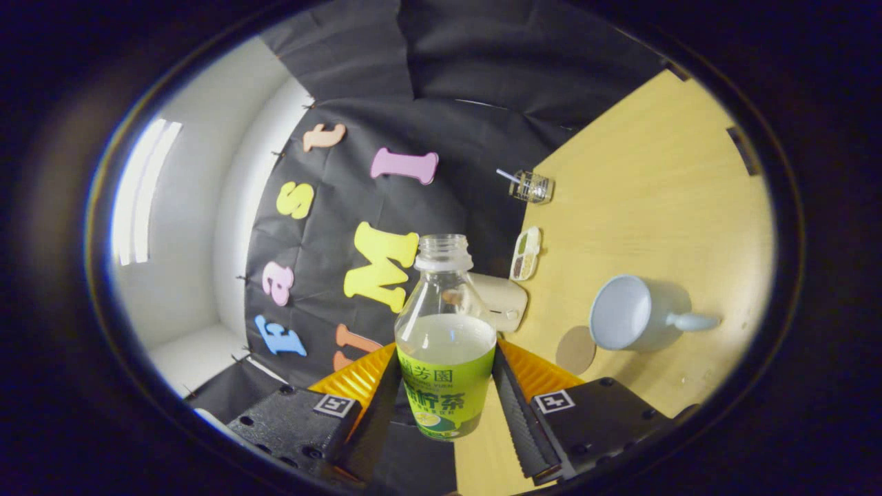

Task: Take the bottle from table, then pour the juice into the cup, finally place the bottle on the coaster

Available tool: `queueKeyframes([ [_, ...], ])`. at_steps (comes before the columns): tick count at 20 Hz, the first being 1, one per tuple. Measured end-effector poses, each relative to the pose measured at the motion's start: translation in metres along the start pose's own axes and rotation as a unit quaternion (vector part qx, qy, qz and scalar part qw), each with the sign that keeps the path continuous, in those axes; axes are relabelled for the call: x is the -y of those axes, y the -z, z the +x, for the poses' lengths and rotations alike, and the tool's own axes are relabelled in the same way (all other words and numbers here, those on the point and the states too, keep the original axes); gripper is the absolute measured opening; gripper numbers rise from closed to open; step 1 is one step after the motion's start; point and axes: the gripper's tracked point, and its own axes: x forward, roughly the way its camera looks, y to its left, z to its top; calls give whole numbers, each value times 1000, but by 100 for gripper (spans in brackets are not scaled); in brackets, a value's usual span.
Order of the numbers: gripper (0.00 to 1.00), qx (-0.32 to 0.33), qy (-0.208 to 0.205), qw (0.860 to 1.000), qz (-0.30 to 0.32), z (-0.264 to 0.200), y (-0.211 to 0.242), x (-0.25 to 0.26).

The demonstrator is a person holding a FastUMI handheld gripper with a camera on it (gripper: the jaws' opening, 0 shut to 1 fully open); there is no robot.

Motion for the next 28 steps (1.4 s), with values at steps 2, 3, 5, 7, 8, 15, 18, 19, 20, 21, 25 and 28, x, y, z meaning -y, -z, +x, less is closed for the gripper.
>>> queueKeyframes([
  [2,80,2,24,997,-75,3,0,-3],
  [3,80,4,31,994,-108,2,-3,-4],
  [5,80,9,35,985,-167,2,-9,-13],
  [7,80,23,19,981,-190,3,-13,-27],
  [8,80,26,10,980,-196,2,-13,-34],
  [15,80,23,20,963,-267,12,-19,-49],
  [18,80,11,21,942,-334,19,-16,-63],
  [19,80,8,21,933,-358,24,-15,-68],
  [20,80,1,24,922,-385,31,-13,-70],
  [21,80,-6,32,910,-413,38,-10,-70],
  [25,81,-26,65,866,-495,68,-10,-59],
  [28,81,-17,65,858,-510,90,-6,-50],
])
